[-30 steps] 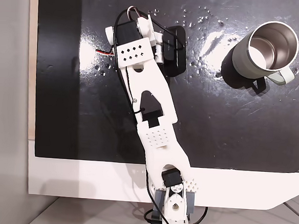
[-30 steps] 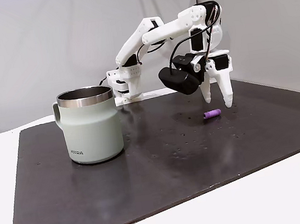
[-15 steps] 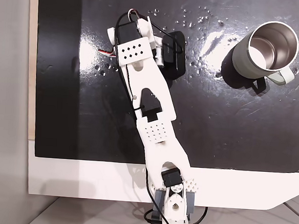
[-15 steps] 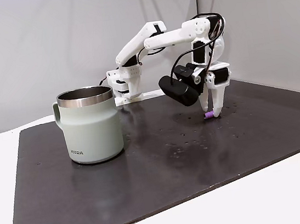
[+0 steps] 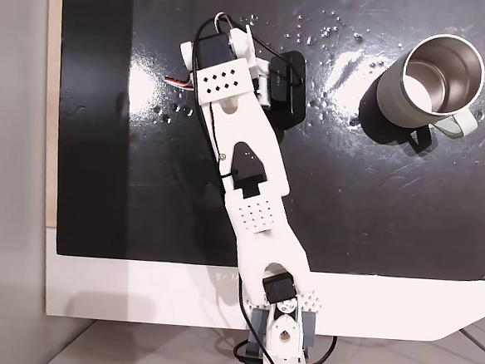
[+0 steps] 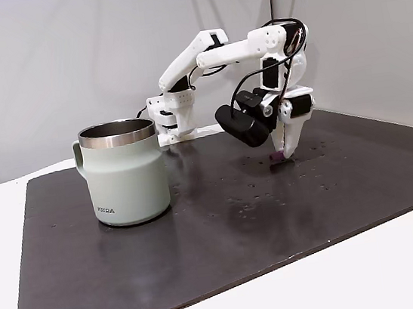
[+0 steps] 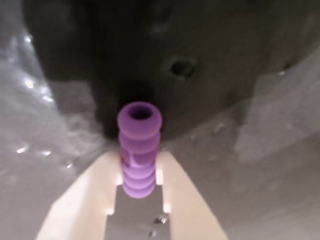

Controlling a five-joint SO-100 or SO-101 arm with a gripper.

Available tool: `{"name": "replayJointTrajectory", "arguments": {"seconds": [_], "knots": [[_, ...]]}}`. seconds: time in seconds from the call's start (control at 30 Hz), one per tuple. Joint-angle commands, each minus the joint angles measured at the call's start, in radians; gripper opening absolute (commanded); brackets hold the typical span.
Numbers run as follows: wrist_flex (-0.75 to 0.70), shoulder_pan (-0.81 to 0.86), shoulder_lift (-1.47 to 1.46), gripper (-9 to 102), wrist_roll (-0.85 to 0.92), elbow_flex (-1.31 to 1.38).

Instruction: Grasp a pengrip and put it in the cup.

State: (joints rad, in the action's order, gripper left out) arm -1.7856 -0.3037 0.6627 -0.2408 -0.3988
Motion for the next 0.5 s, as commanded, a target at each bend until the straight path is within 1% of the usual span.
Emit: {"name": "replayJointTrajectory", "arguments": {"seconds": [0.0, 0.23, 0.47], "knots": [[-0.012, 0.021, 0.183, 0, -0.006, -0.023], [-0.012, 0.092, 0.503, 0, 0.026, -0.186], [-0.012, 0.232, 0.876, 0, 0.143, -0.463]]}}
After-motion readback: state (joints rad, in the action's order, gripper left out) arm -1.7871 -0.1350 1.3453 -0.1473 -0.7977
